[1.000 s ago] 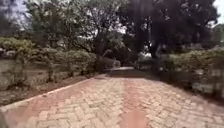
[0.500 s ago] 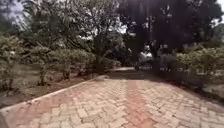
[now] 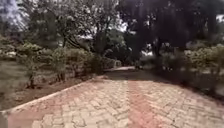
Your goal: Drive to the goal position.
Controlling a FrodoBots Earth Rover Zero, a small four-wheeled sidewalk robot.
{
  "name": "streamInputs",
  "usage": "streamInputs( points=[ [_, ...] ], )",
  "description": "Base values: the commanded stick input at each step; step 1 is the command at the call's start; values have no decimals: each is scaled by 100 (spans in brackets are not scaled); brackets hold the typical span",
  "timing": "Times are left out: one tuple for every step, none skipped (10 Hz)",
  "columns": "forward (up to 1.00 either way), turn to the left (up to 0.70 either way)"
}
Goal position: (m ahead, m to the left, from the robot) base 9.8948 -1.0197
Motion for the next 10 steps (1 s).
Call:
streamInputs(
  points=[
    [70, 0],
    [70, 0],
    [70, 0],
    [70, 0],
    [70, 0],
    [70, 0],
    [70, 0],
    [70, 0],
    [70, 0],
    [70, 0]
  ],
)
